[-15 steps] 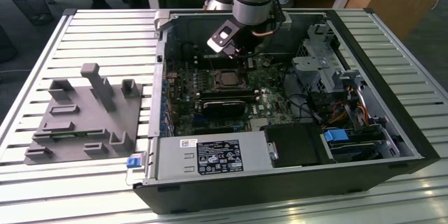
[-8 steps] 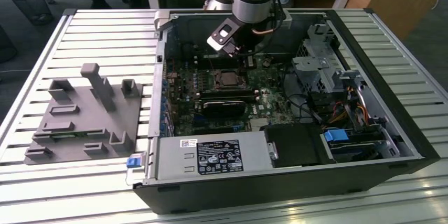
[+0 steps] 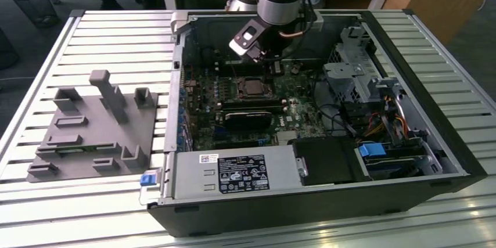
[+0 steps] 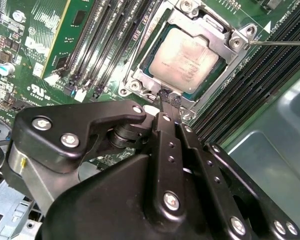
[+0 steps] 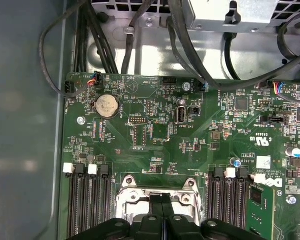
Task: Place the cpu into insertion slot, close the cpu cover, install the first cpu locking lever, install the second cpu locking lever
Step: 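Close the cpu cover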
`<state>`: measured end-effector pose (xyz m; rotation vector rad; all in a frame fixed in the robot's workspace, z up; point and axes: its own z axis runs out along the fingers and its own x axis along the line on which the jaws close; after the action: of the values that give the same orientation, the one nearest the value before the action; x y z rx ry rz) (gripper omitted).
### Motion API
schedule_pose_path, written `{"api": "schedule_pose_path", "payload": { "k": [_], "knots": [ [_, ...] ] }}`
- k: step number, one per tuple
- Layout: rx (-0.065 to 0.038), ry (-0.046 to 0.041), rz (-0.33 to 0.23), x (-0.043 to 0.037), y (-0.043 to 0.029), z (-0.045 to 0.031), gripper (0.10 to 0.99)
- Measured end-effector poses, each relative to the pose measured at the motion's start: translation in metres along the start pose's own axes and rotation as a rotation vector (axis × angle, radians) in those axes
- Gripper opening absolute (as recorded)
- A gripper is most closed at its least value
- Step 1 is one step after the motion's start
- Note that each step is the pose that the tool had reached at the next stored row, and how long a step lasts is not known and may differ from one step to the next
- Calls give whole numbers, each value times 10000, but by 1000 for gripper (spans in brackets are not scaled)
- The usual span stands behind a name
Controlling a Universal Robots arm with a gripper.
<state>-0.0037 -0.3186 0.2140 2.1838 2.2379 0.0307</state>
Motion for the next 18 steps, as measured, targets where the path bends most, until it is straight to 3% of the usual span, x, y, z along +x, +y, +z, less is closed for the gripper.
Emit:
{"api": "schedule_pose_path", "payload": {
  "k": [18],
  "knots": [
    [-1, 2, 1, 1, -7, -81, 106]
  ]
}}
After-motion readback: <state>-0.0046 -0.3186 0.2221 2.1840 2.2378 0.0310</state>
